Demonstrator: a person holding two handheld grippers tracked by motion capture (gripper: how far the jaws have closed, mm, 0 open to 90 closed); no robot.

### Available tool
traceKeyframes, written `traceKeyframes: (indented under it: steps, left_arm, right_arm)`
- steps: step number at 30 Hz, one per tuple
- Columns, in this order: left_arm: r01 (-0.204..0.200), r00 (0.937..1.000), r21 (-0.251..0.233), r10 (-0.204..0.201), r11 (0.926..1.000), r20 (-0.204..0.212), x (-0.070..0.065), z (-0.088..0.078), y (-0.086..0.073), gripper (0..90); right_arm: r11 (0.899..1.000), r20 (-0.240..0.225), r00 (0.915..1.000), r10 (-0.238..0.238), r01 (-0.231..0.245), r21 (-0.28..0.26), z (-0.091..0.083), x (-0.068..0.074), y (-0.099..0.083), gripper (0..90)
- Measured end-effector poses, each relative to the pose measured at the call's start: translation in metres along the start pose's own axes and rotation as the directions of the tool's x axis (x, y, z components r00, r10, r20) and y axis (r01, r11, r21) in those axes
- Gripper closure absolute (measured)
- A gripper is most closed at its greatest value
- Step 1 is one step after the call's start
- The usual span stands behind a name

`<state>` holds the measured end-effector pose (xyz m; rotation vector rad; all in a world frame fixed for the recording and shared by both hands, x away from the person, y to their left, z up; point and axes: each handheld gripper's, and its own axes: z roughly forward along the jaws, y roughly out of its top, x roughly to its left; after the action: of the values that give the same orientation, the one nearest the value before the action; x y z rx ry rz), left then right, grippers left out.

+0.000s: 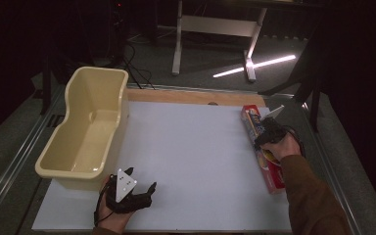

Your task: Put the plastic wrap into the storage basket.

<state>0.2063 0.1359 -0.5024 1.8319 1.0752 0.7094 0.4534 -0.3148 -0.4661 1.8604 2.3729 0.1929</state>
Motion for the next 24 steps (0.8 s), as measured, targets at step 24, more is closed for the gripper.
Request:
traceKeyframes:
  steps: [24]
  left_arm:
    - [-0.002, 1.0, -0.007, 0.002, 1.0, 0.006, -0.001, -0.002, 0.0, 14.0]
  right_arm:
    - [0.961, -0.229, 0.9546, -0.191, 0.134, -0.241, -0.054, 0.101, 0.014, 42.2]
